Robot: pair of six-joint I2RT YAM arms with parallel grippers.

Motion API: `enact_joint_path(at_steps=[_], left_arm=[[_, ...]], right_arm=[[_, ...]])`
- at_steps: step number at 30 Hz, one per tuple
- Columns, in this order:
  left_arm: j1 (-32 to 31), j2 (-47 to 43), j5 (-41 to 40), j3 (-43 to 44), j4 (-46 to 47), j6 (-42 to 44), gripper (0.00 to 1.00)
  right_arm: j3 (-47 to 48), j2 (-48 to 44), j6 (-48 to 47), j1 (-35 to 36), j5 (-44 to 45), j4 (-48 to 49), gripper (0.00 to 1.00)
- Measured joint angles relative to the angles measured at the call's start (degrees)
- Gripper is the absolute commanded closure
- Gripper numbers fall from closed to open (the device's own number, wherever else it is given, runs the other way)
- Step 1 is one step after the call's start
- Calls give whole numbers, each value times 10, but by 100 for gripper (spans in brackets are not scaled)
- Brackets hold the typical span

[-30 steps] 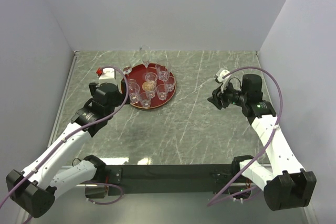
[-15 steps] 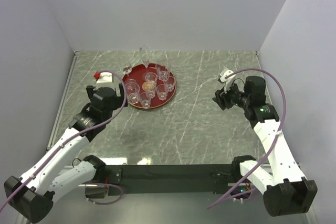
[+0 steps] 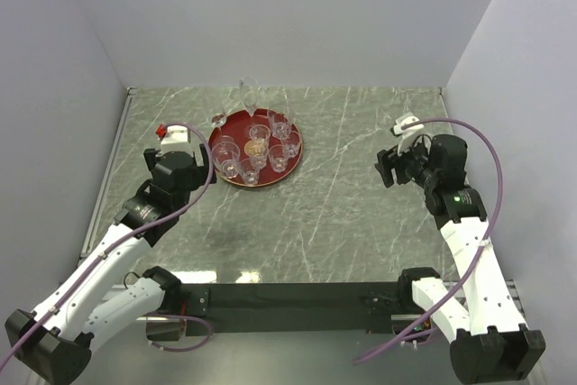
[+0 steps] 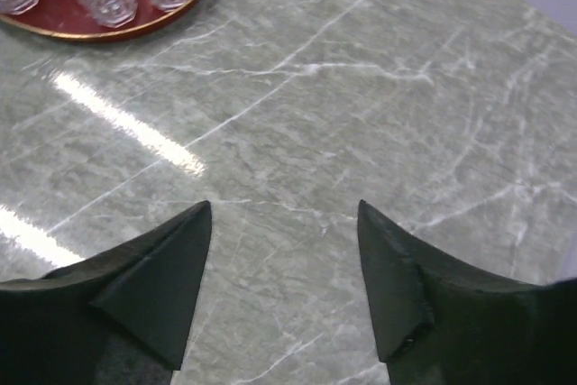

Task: Place the glasses into the tray
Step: Place the glass into the tray

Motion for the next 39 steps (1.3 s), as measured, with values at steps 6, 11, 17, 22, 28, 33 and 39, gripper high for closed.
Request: enact_joint_path(at_steps=[6, 11, 17, 22, 28, 33, 39], left_arm=[[5, -4, 0, 0, 0, 0, 1], [10, -5, 0, 0, 0, 0, 0], [11, -5, 0, 0, 0, 0, 1], [13, -5, 0, 0, 0, 0, 1], [14, -5, 0, 0, 0, 0, 1], [15, -5, 0, 0, 0, 0, 1], [15, -5, 0, 0, 0, 0, 1]], right_arm=[[-7, -23, 57, -2, 59, 24, 5], [-20, -39, 110, -5, 107, 43, 3], [-26, -40, 162, -5, 159, 66, 2], [-29, -45, 202, -6, 207, 78, 1], [-30, -52, 231, -7, 235, 88, 1], [-37, -54, 240, -7, 243, 92, 1], [-45, -55, 240, -7, 258, 97, 1]])
